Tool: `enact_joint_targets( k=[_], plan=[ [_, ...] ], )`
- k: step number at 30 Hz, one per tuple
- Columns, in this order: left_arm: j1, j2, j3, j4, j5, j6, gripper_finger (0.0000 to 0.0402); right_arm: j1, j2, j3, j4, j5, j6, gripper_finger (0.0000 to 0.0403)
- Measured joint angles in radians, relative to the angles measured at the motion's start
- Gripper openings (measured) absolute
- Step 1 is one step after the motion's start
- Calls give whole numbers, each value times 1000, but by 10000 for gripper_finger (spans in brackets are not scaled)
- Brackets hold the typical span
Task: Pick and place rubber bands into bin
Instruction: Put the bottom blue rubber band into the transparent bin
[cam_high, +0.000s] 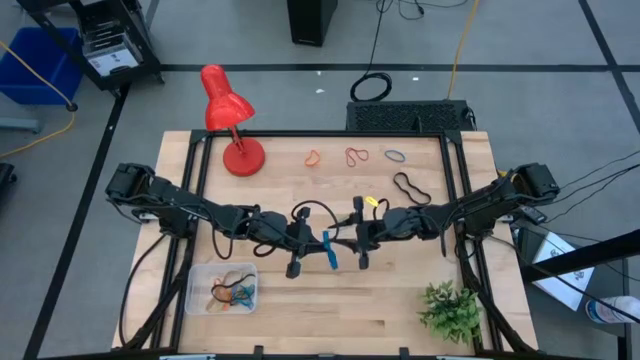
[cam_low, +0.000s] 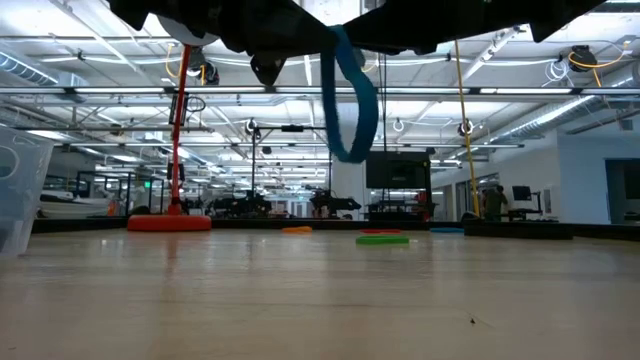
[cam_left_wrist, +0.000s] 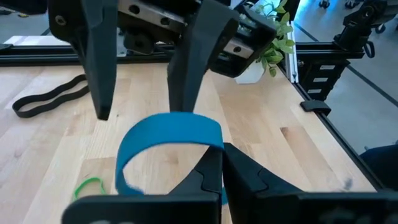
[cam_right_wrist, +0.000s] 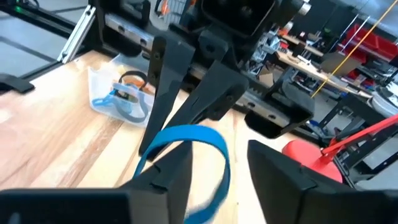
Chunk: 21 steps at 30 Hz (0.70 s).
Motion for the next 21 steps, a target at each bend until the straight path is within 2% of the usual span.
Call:
enact_joint_targets(
  k=[4, 9, 15, 21],
  plan=[
    [0, 0, 0, -3, 0, 0, 4, 0, 0, 0, -53, 0, 26, 176],
    [-4, -26, 0, -78, -1, 23, 4, 0, 0, 0, -182, 6, 46, 184],
    [-30, -155, 1, -250, -1, -2, 5, 0, 0, 0, -316, 7, 47, 181],
    [-102, -342, 1, -381, -1, -3, 5, 0, 0, 0, -354, 8, 48, 182]
  ],
)
